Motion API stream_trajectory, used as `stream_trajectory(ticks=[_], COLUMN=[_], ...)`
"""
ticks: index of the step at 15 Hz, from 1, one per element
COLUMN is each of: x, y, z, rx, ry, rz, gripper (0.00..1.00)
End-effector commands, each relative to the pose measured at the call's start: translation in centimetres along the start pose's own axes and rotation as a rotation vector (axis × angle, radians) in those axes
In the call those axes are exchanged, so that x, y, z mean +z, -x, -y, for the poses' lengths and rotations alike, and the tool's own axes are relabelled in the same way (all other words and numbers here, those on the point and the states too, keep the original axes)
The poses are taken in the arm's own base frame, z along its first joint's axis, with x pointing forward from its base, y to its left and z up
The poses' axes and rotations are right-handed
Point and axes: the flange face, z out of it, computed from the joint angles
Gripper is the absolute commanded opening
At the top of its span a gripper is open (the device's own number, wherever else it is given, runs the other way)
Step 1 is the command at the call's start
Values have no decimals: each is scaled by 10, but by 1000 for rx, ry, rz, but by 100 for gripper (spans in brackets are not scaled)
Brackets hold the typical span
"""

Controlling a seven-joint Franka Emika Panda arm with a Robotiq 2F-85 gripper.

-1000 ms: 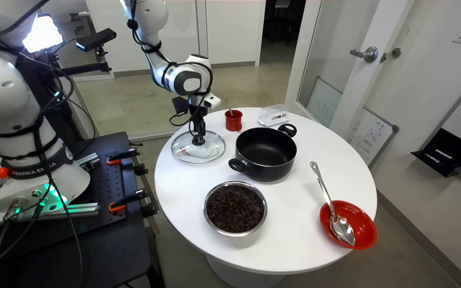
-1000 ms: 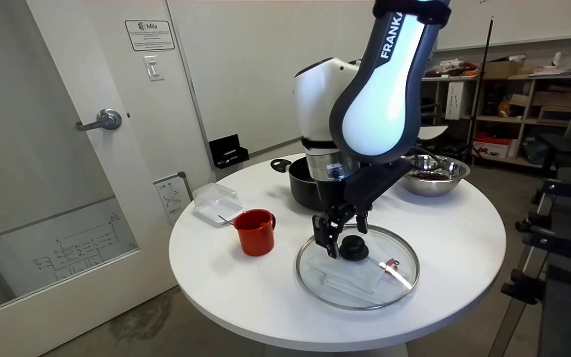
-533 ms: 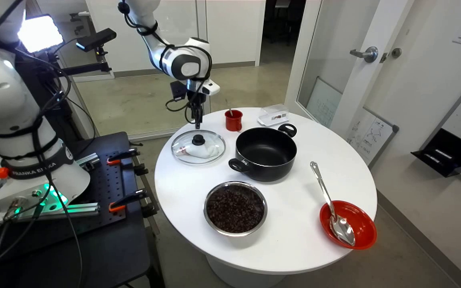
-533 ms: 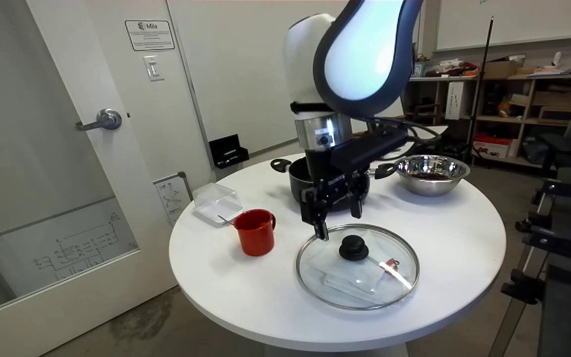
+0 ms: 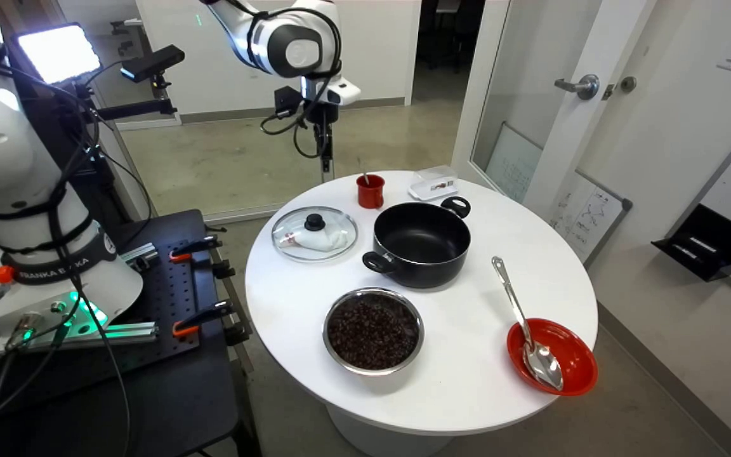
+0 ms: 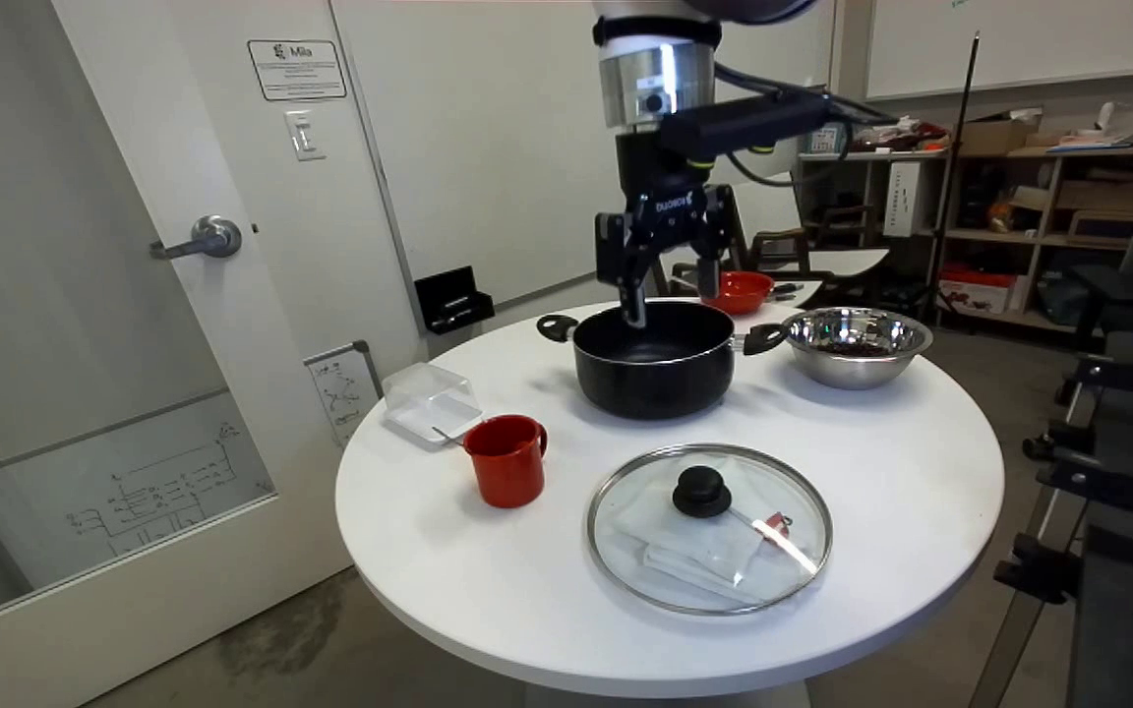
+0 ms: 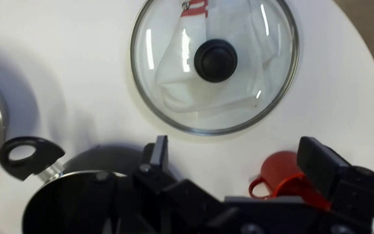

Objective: Remove the lid from the pot

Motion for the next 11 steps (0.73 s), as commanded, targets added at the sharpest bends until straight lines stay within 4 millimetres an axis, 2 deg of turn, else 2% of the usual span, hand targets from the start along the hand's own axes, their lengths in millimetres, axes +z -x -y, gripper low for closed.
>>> stream_trajectory(ticks=[1,6,7,8,9,11], x=[-54,-126,-102,-112,-114,-107], y=[-11,-28,-37,-39,-39,-38], z=[-45,-120,-99,-109,-111,-105], rx=[105,245,212,226,229,219], ry=[8,-75,-53,-57,-58,-54], rz=[-95,-146,-157,-167,-170,-159], gripper=[100,100,100,100,100,100])
